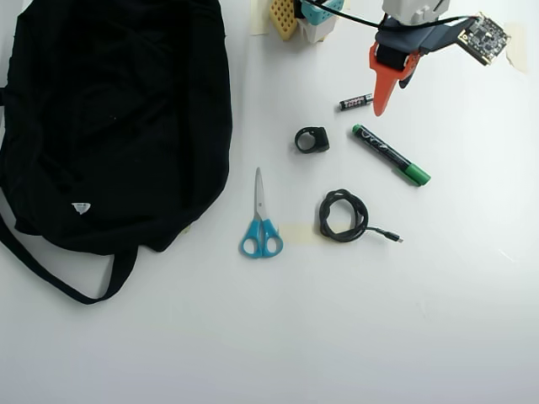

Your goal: Put the green marker into the black bag

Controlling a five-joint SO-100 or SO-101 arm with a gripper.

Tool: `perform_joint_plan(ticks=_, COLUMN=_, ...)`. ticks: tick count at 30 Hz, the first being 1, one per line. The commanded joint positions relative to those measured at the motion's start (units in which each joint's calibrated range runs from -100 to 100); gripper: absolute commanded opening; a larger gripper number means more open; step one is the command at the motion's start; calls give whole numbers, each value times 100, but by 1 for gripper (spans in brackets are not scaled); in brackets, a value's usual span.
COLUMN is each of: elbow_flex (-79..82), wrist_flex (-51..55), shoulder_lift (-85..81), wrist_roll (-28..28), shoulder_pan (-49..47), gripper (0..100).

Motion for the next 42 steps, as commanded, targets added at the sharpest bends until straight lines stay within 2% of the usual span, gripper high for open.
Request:
perform_joint_plan(ticks=1, elbow_flex=-227, wrist_flex=-112, shoulder_lift=138, wrist_roll=-24, shoulder_pan=-70, gripper=31)
perform_joint_plan(ticks=10, elbow_flex=-425, wrist_flex=-827, shoulder_lift=910, wrist_roll=-34, shoulder_pan=-93, gripper=31)
perform_joint_plan(ticks=25, elbow_flex=-1476, wrist_flex=-845, shoulder_lift=2462, wrist_roll=-155, shoulder_pan=-10, gripper=31)
perform_joint_plan(ticks=42, elbow_flex=-1476, wrist_flex=-1293, shoulder_lift=3308, wrist_roll=-249, shoulder_pan=184, gripper=31)
